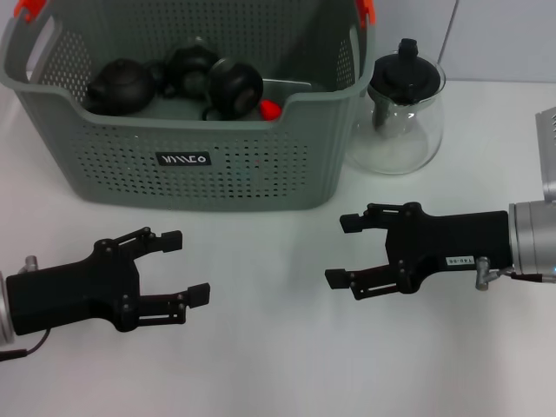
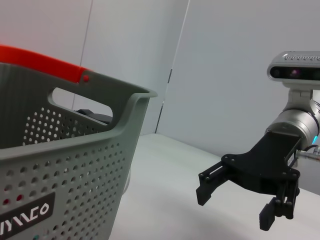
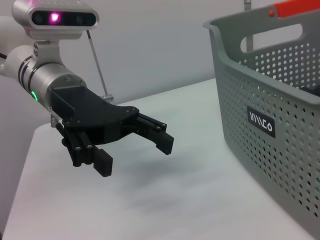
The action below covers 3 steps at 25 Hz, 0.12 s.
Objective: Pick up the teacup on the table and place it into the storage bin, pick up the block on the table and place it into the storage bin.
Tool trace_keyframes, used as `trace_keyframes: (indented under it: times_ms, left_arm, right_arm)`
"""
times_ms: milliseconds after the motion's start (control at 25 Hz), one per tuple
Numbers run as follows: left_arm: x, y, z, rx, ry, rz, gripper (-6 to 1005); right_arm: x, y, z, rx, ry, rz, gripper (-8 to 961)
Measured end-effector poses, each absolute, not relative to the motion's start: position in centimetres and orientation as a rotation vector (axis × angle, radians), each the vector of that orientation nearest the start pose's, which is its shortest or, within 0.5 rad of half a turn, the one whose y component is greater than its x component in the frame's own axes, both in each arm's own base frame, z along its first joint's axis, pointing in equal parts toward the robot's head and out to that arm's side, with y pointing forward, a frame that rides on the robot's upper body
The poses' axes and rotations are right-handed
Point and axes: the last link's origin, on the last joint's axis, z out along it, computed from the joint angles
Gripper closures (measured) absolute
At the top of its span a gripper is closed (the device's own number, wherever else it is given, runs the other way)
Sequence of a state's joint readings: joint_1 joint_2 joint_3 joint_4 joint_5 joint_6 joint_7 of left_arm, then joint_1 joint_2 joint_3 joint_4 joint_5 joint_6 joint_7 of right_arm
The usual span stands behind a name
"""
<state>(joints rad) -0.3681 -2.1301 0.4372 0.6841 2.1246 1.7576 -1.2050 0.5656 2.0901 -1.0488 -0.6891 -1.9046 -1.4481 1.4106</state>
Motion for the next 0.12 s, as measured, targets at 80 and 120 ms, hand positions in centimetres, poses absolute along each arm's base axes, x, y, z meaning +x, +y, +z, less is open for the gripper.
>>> trace_keyframes:
  times_ms: [80,120]
  left_arm:
    - [-30.49,26.08,0.60,-2.647,-0.644,-0.816,47]
    - [-30.49,26.08,0.61,-2.647,-0.644,-0.816,47]
  right_arm:
    - [22.49,33.48,-4.28,-2.939,0.444,0.535,15]
    - [22.47,33.50,-4.24,-2.938,0.443,0.536,15]
